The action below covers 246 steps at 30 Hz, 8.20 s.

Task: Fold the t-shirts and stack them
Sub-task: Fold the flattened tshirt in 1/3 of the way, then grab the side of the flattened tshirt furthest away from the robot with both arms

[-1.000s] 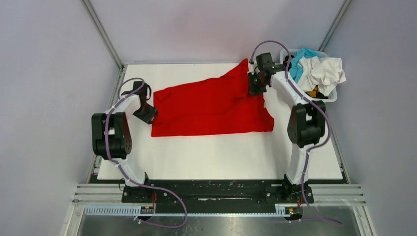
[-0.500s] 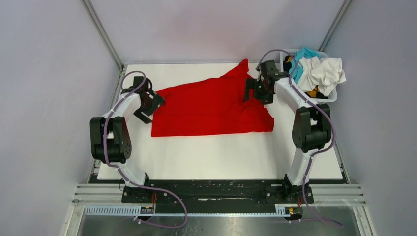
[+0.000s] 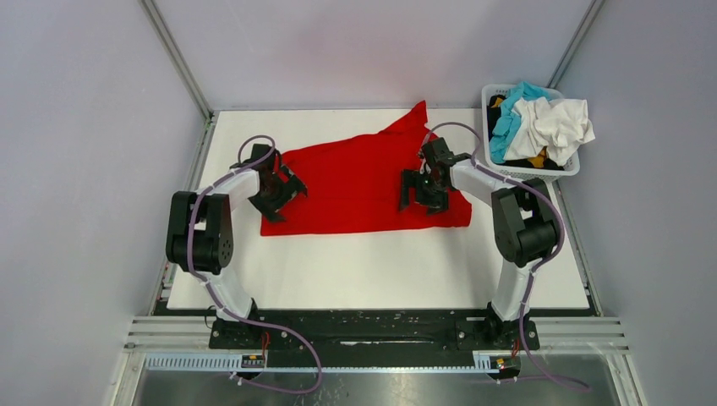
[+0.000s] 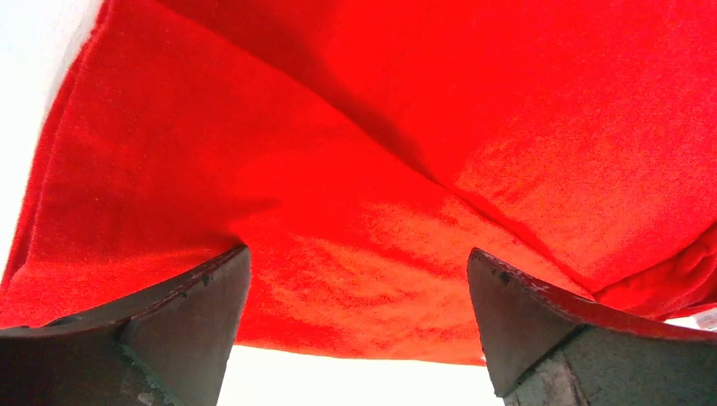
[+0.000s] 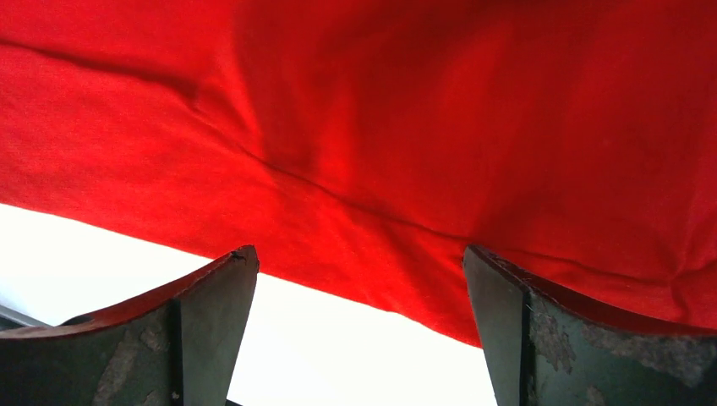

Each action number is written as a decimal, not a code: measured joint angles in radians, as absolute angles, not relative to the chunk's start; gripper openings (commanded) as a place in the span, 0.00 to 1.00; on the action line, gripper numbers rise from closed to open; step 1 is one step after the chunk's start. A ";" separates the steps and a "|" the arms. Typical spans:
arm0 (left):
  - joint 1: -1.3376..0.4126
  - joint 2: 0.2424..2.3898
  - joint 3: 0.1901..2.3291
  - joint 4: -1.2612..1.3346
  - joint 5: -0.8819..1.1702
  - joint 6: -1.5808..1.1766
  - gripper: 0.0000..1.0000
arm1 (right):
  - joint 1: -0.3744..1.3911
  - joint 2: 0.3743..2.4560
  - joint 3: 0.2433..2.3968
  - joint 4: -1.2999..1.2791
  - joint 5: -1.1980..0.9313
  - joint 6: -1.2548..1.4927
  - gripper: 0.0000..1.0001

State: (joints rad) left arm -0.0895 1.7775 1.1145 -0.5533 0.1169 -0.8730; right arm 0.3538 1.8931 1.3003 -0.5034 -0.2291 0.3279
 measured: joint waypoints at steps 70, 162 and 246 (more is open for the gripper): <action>-0.216 1.312 0.656 -0.623 0.102 -0.846 0.99 | 0.437 1.720 0.990 -0.239 0.525 -0.358 0.99; -0.171 1.524 0.835 -0.460 -0.151 -0.888 0.50 | 0.484 1.031 0.628 -0.302 0.218 0.580 0.99; -0.151 1.676 1.089 -0.576 -0.129 -0.852 0.00 | 0.247 1.444 0.978 -0.318 0.161 0.535 0.99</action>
